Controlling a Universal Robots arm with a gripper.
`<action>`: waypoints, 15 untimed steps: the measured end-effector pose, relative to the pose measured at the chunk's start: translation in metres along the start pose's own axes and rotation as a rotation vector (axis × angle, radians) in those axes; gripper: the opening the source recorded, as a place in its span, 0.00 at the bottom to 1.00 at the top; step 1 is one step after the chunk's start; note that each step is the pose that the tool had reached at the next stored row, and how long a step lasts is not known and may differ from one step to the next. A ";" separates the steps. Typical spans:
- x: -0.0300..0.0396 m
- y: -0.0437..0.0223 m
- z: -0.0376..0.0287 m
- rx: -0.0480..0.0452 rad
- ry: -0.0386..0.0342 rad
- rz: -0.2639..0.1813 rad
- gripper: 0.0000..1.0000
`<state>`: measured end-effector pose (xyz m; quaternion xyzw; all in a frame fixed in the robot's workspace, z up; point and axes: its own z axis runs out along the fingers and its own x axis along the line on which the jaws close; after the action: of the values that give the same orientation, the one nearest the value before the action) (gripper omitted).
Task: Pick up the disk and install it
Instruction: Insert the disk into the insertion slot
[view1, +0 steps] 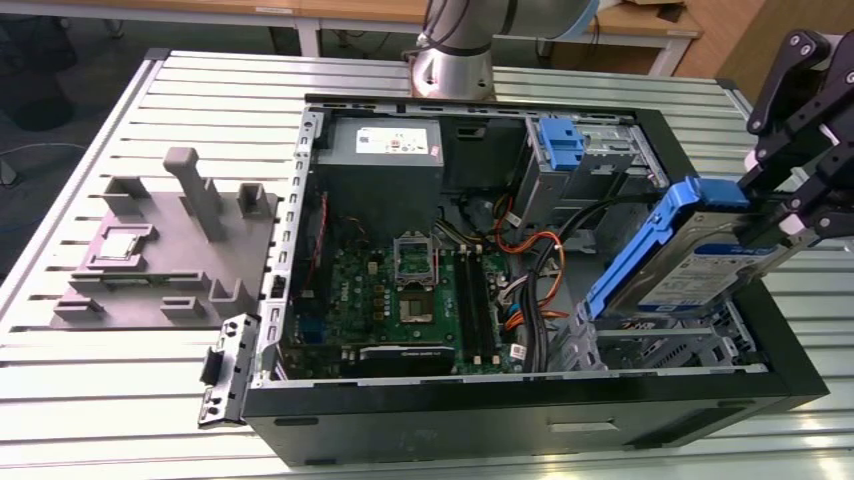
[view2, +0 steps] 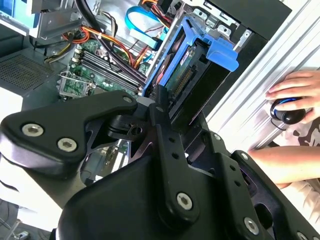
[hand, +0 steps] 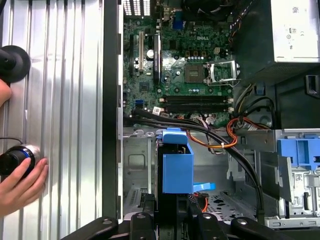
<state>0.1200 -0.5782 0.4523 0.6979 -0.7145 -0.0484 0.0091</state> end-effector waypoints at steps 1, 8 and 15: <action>0.0001 -0.0001 0.0001 -0.0001 0.0004 -0.003 0.35; 0.0003 -0.0002 0.0011 -0.0014 0.0025 -0.027 0.35; 0.0002 -0.0020 0.0022 -0.0018 0.0029 -0.032 0.35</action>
<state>0.1218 -0.5783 0.4500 0.7092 -0.7033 -0.0482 0.0100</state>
